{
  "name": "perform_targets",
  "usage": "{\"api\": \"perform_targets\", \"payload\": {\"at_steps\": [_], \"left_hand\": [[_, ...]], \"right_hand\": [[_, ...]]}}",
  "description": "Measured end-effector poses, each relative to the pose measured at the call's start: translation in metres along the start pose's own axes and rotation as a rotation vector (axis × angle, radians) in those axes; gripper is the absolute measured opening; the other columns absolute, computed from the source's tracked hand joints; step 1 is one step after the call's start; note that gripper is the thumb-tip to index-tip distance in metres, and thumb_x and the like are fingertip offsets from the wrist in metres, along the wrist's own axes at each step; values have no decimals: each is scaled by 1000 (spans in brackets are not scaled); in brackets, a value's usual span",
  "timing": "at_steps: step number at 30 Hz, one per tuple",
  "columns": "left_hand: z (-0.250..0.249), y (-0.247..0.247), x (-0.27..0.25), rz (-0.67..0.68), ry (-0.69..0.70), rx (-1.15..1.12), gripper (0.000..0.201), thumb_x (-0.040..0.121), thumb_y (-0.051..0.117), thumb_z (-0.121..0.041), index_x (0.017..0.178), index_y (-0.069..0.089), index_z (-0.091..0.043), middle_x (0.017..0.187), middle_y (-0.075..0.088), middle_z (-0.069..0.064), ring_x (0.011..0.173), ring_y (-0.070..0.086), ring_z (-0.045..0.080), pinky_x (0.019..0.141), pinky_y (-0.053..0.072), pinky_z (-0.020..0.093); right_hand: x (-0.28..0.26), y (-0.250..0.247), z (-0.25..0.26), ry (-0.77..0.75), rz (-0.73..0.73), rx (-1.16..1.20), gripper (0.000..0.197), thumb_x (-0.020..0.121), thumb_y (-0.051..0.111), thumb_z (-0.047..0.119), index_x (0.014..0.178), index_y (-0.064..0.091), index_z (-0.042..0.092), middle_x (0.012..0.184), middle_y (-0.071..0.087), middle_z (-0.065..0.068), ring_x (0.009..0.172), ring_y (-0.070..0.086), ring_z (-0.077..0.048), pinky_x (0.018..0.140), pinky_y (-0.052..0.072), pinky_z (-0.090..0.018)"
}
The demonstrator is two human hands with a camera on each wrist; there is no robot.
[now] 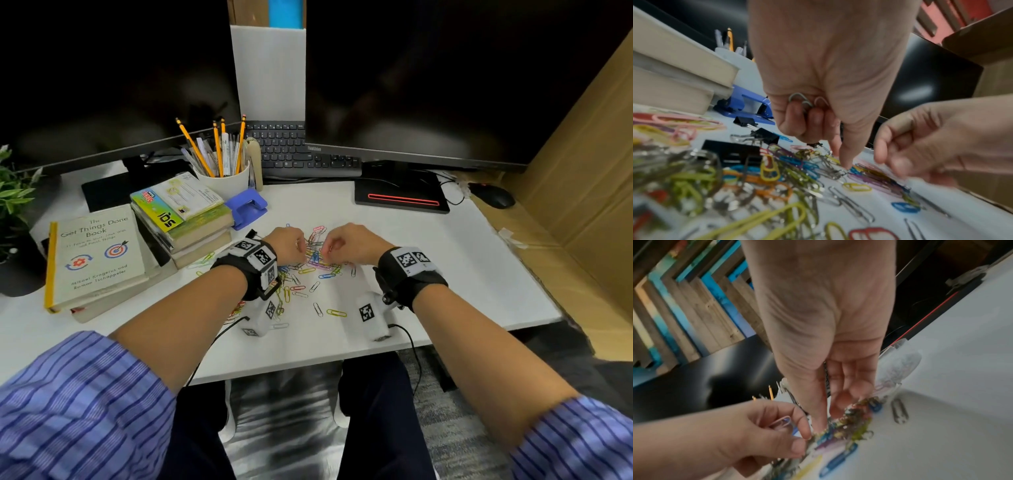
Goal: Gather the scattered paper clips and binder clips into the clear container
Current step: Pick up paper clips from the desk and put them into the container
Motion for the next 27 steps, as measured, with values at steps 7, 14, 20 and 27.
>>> {"api": "perform_targets", "payload": {"at_steps": [7, 14, 20, 27], "left_hand": [[23, -17, -1, -94, -131, 36, 28, 92, 48, -13, 105, 63, 7, 113, 63, 17, 106, 60, 32, 89, 50, 36], [30, -17, -3, -52, -169, 44, 36, 89, 60, -23, 111, 64, 5, 116, 64, 17, 102, 59, 28, 77, 43, 32], [29, -9, -2, -105, -180, -51, 29, 83, 69, -21, 104, 71, -1, 116, 67, 13, 110, 60, 30, 92, 48, 36], [27, -13, 0, -131, -184, -47, 27, 89, 57, -20, 104, 66, 1, 114, 66, 15, 109, 60, 33, 85, 48, 35]], "right_hand": [[1, 18, -1, -15, 67, 41, 17, 78, 75, 11, 94, 71, 10, 62, 55, 11, 55, 50, -2, 47, 38, -6], [6, 18, -3, 35, 87, 83, 18, 78, 76, 10, 84, 60, 10, 65, 59, -1, 51, 55, -11, 53, 48, -21], [9, 19, 3, 31, 70, 11, 15, 82, 72, 9, 89, 58, 11, 68, 56, -1, 61, 58, -21, 72, 57, -38], [7, 23, 9, -50, 71, -188, 13, 88, 61, 13, 94, 50, 15, 67, 47, 9, 63, 47, -13, 58, 40, -22]]}}
Point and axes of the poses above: each hand's wrist, its own x-axis towards the middle knuckle, its own y-axis out of the palm, z = x × y, the point moved 5 cm from there along x, towards the middle knuckle
